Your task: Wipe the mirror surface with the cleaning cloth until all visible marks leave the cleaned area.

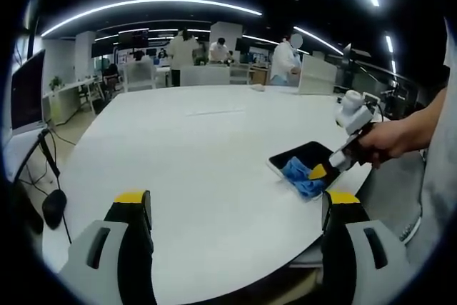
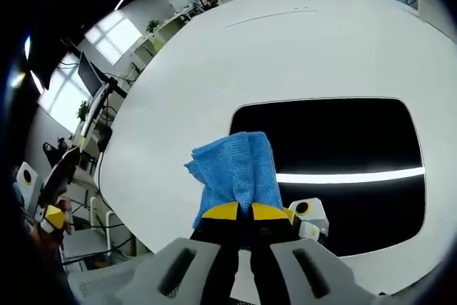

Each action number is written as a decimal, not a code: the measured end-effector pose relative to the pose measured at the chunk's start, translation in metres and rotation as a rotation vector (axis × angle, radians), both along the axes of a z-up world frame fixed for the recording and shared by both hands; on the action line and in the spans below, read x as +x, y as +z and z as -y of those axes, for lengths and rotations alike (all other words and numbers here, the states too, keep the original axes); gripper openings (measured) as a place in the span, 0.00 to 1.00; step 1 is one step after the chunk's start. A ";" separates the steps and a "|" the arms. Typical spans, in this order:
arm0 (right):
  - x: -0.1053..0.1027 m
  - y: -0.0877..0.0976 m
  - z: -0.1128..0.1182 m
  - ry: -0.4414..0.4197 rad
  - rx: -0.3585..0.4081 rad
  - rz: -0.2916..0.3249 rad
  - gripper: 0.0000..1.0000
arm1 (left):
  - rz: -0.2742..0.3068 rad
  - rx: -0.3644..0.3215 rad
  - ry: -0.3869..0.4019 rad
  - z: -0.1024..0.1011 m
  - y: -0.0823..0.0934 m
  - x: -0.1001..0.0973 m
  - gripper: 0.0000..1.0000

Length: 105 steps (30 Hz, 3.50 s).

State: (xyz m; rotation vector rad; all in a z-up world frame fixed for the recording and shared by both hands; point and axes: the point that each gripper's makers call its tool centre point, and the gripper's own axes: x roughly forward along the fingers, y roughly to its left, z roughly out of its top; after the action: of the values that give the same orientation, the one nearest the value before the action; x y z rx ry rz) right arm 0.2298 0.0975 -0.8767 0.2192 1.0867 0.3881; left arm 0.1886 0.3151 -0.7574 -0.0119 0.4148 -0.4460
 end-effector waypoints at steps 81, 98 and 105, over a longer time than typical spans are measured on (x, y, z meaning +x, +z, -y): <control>0.112 -0.004 -0.006 0.094 -0.053 0.070 0.00 | -0.029 0.012 -0.001 -0.001 -0.009 0.001 0.99; 0.112 -0.006 0.008 0.071 -0.052 0.066 0.00 | -0.024 0.018 -0.014 0.005 -0.005 0.002 0.99; 0.108 -0.002 0.012 0.076 -0.067 0.072 0.00 | -0.025 0.024 -0.018 0.005 -0.004 0.001 0.99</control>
State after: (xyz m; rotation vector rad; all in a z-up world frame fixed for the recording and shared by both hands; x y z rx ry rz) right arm 0.3376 0.0856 -0.8791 0.1035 1.0372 0.4242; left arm 0.1892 0.3097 -0.7619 0.0092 0.4449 -0.4587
